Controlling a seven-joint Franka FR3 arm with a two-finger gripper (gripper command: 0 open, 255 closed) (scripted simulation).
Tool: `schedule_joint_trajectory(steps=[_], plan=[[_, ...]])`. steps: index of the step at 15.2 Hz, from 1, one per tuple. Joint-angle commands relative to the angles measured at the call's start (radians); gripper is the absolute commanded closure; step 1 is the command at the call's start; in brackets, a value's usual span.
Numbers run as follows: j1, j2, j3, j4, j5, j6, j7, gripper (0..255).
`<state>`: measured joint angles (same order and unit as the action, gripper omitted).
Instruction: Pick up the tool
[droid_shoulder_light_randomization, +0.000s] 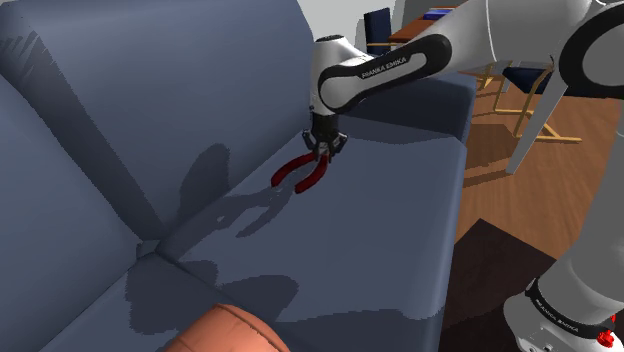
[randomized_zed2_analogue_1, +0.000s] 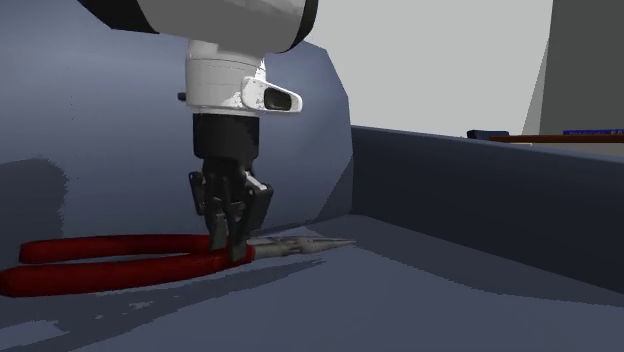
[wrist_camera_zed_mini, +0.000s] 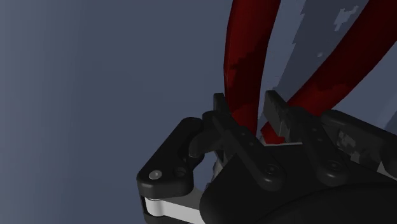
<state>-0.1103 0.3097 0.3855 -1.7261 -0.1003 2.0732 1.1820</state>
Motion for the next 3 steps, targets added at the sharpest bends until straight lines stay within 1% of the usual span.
schedule_joint_trajectory(steps=[1,3], plan=[[-0.002,-0.01,0.001,0.014,0.005,-0.023,-0.004,255],[-0.002,-0.011,0.001,0.015,0.005,-0.024,-0.004,255]])
